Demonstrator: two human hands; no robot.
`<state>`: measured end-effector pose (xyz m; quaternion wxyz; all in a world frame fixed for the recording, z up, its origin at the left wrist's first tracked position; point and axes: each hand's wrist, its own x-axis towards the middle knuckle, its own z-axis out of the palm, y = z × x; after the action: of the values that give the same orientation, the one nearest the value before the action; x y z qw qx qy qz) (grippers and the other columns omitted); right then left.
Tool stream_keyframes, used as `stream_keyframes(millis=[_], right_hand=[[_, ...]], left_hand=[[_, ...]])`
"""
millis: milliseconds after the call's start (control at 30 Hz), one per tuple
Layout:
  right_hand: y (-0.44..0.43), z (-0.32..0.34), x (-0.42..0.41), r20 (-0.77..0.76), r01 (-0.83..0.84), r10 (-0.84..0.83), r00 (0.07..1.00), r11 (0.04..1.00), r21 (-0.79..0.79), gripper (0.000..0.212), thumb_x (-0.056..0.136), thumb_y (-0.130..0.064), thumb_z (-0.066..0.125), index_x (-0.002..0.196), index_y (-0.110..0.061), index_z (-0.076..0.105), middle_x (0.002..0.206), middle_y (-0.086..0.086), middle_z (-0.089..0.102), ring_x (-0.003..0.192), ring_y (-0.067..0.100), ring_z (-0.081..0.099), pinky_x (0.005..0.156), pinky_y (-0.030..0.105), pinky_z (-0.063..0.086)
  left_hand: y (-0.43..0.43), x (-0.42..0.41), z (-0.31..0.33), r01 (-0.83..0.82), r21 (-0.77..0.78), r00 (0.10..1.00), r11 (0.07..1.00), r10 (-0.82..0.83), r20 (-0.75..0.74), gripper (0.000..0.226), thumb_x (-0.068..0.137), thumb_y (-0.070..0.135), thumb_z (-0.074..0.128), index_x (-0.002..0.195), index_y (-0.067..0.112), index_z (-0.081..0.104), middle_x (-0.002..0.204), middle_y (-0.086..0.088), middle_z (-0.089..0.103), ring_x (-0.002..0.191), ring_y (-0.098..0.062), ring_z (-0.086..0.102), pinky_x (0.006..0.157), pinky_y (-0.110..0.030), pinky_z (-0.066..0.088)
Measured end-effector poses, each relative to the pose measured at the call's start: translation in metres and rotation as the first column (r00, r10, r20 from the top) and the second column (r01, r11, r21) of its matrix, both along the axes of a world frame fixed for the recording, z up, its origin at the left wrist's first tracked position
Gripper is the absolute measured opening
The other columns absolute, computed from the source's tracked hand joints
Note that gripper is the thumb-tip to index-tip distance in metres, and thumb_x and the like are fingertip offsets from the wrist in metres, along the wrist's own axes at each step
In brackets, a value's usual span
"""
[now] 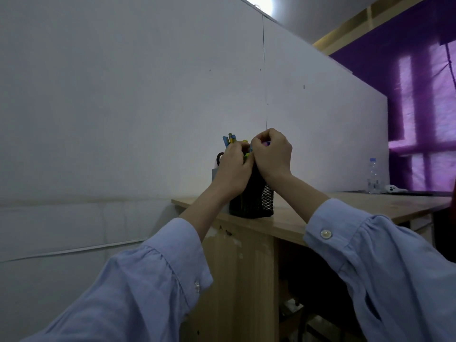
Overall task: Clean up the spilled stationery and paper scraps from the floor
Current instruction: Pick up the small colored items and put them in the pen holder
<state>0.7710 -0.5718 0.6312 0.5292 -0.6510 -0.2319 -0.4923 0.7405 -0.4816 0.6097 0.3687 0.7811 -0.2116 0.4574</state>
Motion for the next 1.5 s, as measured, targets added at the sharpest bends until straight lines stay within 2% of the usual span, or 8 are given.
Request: stream_keyframes(millis=[300,400,567,733,900,1133,1267,1500], right_hand=[[0.0,-0.002,0.0,0.005,-0.099,0.099,0.995,0.994,0.036,0.021,0.092,0.003,0.034,0.095,-0.011,0.049,0.08,0.002,0.058,0.077,0.014,0.059,0.06,0.011,0.045],[-0.004,-0.002,0.003,0.04,-0.084,0.081,0.996,0.994,0.063,0.019,0.09,0.003,0.042,0.093,-0.015,0.047,0.089,0.002,0.056,0.089,0.026,0.064,0.073,0.031,0.054],[-0.008,-0.003,0.001,0.052,-0.043,0.04,0.998,0.997,0.069,0.015,0.088,-0.001,0.051,0.094,-0.014,0.048,0.083,-0.002,0.053,0.08,0.02,0.057,0.07,0.027,0.047],[-0.006,-0.004,-0.004,0.016,-0.146,0.146,0.989,0.988,0.051,0.015,0.09,0.001,0.042,0.098,-0.011,0.044,0.07,-0.003,0.048,0.064,0.02,0.059,0.066,0.039,0.053],[-0.008,-0.004,-0.006,-0.014,-0.153,0.153,0.988,0.988,0.014,0.017,0.091,0.002,0.036,0.103,-0.011,0.038,0.064,0.004,0.047,0.06,0.026,0.062,0.057,0.036,0.051],[-0.011,-0.004,-0.006,-0.003,-0.124,0.124,0.992,0.991,-0.056,0.031,0.082,0.01,0.038,0.101,-0.014,0.041,0.083,0.018,0.057,0.081,0.035,0.063,0.071,0.052,0.055],[-0.014,-0.003,-0.005,-0.021,-0.208,0.207,0.978,0.974,-0.095,0.032,0.088,0.011,0.045,0.107,-0.014,0.042,0.092,0.011,0.049,0.093,0.03,0.064,0.067,0.039,0.059],[-0.013,-0.002,-0.004,-0.087,-0.159,0.147,0.985,0.977,-0.146,0.03,0.094,0.0,0.03,0.121,-0.009,0.041,0.079,0.002,0.056,0.078,0.013,0.052,0.065,0.023,0.042]], left_hand=[[0.0,-0.004,-0.003,0.0,0.055,1.0,0.999,0.0,-0.012,0.034,0.1,0.016,0.034,0.13,0.005,0.045,0.127,-0.011,0.051,0.118,-0.023,0.047,0.101,-0.032,0.037],[0.001,-0.006,0.001,-0.034,0.01,0.999,0.999,0.034,0.042,0.036,0.097,0.017,0.046,0.131,0.005,0.046,0.129,-0.008,0.052,0.12,-0.02,0.049,0.099,-0.026,0.038],[0.005,-0.01,0.005,-0.107,-0.031,0.983,0.994,0.11,0.147,0.019,0.087,0.025,0.064,0.097,0.008,0.067,0.098,-0.002,0.063,0.089,-0.011,0.055,0.077,-0.019,0.04],[0.012,-0.016,-0.001,-0.18,0.102,0.961,0.978,0.153,0.231,0.035,0.098,0.023,0.046,0.086,-0.002,0.067,0.07,-0.006,0.058,0.061,-0.011,0.048,0.058,-0.019,0.032],[0.026,-0.009,-0.004,-0.199,0.161,0.975,0.967,0.179,0.13,0.033,0.099,0.015,0.04,0.118,0.002,0.063,0.113,-0.014,0.051,0.104,-0.021,0.05,0.086,-0.013,0.031],[0.039,-0.008,-0.006,-0.143,0.081,0.975,0.986,0.126,0.185,0.019,0.09,0.015,0.06,0.107,0.007,0.066,0.102,-0.008,0.07,0.093,-0.018,0.064,0.087,-0.028,0.051],[0.036,-0.008,-0.003,-0.128,0.073,0.971,0.989,0.11,0.213,0.018,0.09,0.016,0.06,0.104,0.008,0.069,0.104,-0.006,0.07,0.094,-0.017,0.064,0.087,-0.025,0.05],[0.025,-0.004,-0.008,-0.213,0.184,0.964,0.96,0.175,0.202,0.023,0.097,0.019,0.047,0.096,0.003,0.064,0.086,-0.016,0.065,0.076,-0.023,0.052,0.064,-0.025,0.028]])
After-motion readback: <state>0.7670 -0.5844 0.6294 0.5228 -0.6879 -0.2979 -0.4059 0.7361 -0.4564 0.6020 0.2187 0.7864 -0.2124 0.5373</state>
